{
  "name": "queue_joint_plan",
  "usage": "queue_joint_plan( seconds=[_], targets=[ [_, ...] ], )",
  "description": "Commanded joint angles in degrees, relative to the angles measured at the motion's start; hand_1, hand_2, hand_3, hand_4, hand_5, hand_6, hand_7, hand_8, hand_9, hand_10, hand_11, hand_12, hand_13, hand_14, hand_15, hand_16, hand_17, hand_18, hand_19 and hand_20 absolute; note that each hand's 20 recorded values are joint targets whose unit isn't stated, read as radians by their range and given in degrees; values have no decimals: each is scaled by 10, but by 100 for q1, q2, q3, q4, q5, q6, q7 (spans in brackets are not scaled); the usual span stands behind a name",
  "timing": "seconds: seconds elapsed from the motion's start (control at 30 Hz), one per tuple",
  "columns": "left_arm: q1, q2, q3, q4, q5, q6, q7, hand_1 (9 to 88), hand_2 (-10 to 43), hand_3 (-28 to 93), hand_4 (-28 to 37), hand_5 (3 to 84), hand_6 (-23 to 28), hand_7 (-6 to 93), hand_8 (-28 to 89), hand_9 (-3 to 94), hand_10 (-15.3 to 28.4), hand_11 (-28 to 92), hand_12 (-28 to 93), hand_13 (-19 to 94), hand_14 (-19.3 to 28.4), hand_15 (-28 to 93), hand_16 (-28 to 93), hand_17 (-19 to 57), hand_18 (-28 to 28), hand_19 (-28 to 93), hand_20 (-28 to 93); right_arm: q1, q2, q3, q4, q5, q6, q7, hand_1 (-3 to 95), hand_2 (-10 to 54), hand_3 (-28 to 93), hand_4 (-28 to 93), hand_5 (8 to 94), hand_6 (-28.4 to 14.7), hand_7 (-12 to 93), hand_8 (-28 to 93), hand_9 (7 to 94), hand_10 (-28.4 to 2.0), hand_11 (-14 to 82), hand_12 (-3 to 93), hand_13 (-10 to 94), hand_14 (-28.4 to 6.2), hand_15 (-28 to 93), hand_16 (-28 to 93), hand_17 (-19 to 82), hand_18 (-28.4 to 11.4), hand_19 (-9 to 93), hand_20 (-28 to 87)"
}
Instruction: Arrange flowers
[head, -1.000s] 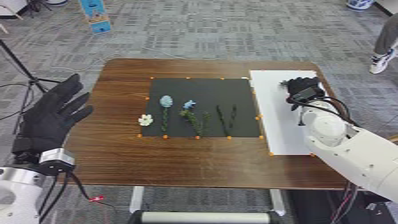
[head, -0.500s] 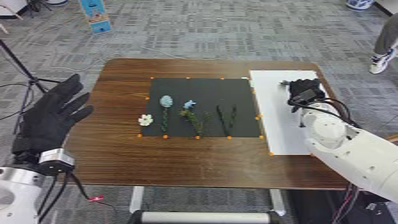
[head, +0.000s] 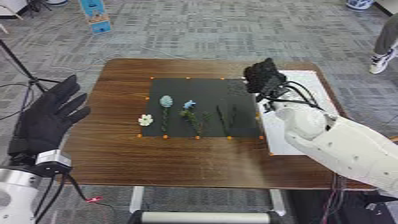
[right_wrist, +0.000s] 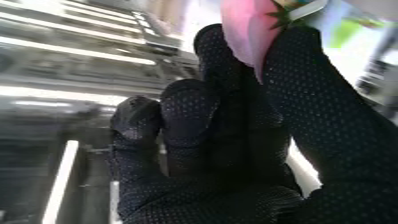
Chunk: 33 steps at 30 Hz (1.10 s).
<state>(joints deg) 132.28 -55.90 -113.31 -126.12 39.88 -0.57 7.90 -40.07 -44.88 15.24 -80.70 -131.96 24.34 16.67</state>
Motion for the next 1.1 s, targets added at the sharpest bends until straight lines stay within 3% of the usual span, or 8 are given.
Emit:
queue_joint_plan(
  seconds=[0.03,0.5,0.7,1.1],
  targets=[
    [23,-5,25,-42,-27,-8,-2,231,-92,656,-283,234,8,170,-102,188,80,109,179,151,124,97,51,-111,188,363,88,660,-1012,-392,44,191,-235,2,484,-95,816,-283,698,32,511,5,741,-75,296,500,617,-62,754,413,315,-187,869,590],
    [-9,29,-6,-39,-33,-3,-46,232,-92,656,-283,236,9,176,-107,192,82,113,179,156,123,96,55,-109,188,361,91,716,-1098,-977,-132,226,-1060,-177,486,-95,809,-283,711,32,503,-23,749,-72,291,490,615,-63,754,413,314,-187,867,590],
    [6,49,-13,-49,-52,4,14,232,-90,654,-283,239,13,175,-106,198,85,124,176,157,129,105,51,-108,190,363,91,824,-1153,-1340,-52,-180,-1137,-211,486,-95,805,-283,715,32,500,-32,751,-70,286,490,615,-62,755,411,313,-187,866,590],
    [-81,62,38,-21,-38,9,-16,222,-93,666,-283,237,13,166,-97,189,84,124,171,149,130,108,44,-110,190,365,87,860,-1396,-1453,100,-219,-1096,-43,488,-95,797,-283,723,37,490,-36,754,-69,276,492,617,-62,758,406,314,-187,866,593]
  ],
)
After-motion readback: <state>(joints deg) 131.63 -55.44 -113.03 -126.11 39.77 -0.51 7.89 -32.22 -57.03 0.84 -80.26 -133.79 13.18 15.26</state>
